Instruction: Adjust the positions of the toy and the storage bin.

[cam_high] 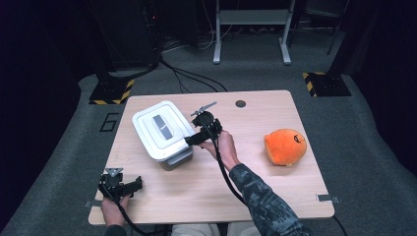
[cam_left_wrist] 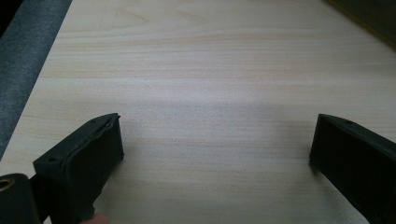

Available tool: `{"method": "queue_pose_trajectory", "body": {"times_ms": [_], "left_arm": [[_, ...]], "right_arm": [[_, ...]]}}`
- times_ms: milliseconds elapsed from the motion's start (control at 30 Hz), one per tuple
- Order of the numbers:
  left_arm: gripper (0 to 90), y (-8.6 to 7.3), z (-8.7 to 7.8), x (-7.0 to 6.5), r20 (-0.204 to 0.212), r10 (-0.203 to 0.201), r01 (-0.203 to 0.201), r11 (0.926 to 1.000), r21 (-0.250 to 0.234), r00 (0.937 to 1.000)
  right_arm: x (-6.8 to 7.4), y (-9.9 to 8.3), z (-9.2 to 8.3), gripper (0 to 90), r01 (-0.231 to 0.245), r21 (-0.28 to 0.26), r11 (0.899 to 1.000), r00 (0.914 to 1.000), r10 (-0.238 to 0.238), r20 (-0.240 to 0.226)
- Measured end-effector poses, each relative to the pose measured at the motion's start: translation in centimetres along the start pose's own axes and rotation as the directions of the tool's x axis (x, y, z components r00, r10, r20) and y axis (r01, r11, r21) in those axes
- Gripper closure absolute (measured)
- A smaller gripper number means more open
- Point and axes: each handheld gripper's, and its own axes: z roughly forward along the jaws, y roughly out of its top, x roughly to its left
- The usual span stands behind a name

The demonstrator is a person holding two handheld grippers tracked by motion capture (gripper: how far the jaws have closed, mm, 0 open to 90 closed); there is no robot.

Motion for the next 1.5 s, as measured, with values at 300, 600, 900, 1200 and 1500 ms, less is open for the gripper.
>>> {"method": "queue_pose_trajectory", "body": {"times_ms": [300,600,900,1200,1500], "left_arm": [[2.3,0.0,0.0,0.0,0.000,0.000,0.000,1.0000,0.001,1.0000],[2.4,0.0,0.0,0.0,0.001,0.000,0.000,1.0000,0.001,1.0000],[2.4,0.0,0.0,0.0,0.001,0.005,-0.005,1.0000,0.005,1.0000],[2.4,0.0,0.0,0.0,0.000,0.001,-0.001,1.0000,0.001,1.0000],[2.5,0.0,0.0,0.0,0.000,0.001,-0.001,1.0000,0.000,1.0000]], "right_arm": [[0.1,0.6,1.1,22.7,-0.030,-0.002,1.000,0.9994,0.030,0.020],[0.4,0.8,2.0,34.9,-0.045,0.010,0.999,0.9987,0.044,0.026],[0.4,0.5,1.5,53.5,-0.051,0.010,0.999,0.9987,0.051,0.010],[0.2,0.1,0.8,58.7,-0.012,0.033,0.999,0.9989,0.010,0.046],[0.9,0.3,0.5,61.8,0.096,0.053,0.994,0.9912,-0.100,0.087]]}}
